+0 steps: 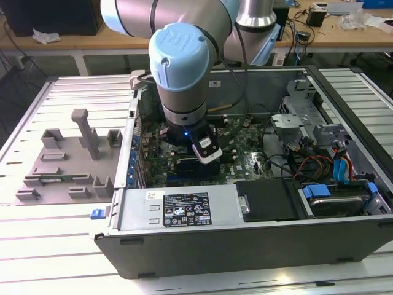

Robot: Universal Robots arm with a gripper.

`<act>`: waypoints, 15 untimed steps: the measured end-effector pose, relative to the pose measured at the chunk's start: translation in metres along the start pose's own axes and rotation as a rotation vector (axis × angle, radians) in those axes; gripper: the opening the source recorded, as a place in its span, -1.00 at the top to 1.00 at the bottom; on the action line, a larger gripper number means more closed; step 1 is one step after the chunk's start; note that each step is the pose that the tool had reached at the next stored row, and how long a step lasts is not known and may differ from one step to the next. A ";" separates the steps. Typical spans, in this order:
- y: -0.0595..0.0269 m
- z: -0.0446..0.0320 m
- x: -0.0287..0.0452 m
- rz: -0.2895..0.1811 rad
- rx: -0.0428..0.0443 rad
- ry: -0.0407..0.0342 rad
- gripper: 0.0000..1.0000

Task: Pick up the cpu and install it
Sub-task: 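Install the second cpu locking lever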

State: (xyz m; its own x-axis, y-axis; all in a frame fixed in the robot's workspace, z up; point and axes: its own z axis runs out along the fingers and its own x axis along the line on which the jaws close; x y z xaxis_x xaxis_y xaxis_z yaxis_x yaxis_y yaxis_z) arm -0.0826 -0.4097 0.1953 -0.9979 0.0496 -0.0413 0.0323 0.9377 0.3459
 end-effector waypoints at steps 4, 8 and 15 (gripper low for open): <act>0.0012 0.0007 0.0000 0.000 0.0000 -0.0002 0.79; 0.0018 0.0015 0.0001 0.001 0.0000 -0.0006 0.79; 0.0021 0.0041 0.0003 0.002 0.0005 -0.0006 0.79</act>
State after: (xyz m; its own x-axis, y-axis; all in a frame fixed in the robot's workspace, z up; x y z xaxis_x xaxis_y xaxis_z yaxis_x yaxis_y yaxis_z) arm -0.0826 -0.4062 0.1921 -0.9978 0.0513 -0.0413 0.0339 0.9378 0.3455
